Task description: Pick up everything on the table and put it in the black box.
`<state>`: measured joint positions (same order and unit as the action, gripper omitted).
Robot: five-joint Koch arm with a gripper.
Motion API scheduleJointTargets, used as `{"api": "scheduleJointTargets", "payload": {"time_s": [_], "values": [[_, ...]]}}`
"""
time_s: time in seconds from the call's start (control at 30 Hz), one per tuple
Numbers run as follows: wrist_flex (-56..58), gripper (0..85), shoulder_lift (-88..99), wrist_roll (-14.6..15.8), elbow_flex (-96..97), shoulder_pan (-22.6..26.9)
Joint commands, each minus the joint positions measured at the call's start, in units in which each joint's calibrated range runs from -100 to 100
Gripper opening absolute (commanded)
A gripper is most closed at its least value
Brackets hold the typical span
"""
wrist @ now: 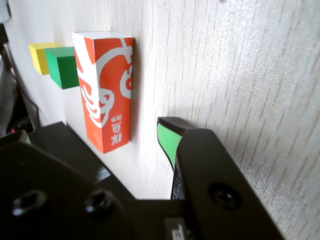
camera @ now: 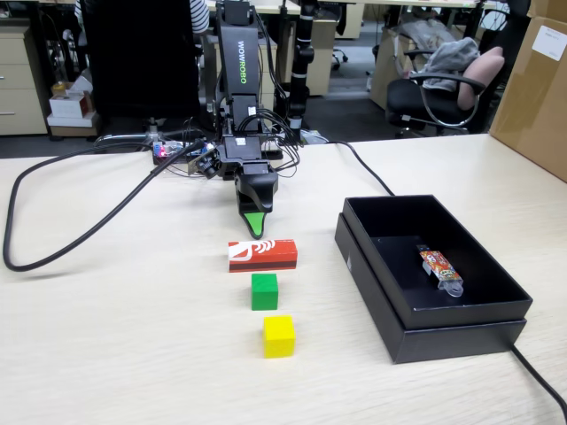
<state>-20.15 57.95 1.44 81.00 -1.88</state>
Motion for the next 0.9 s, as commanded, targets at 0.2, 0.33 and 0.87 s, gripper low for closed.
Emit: {"api": "scheduleJointTargets", "payload": {"time_s": [0.2,0.33,0.87], "values": [[0.3,48.7,-0.1,0.0,-0.4,0.0],[0.3,48.7,-0.2,0.0,-0.4,0.0],[0.3,47.6,-0.1,-0.2,-0.5,2.0]]}}
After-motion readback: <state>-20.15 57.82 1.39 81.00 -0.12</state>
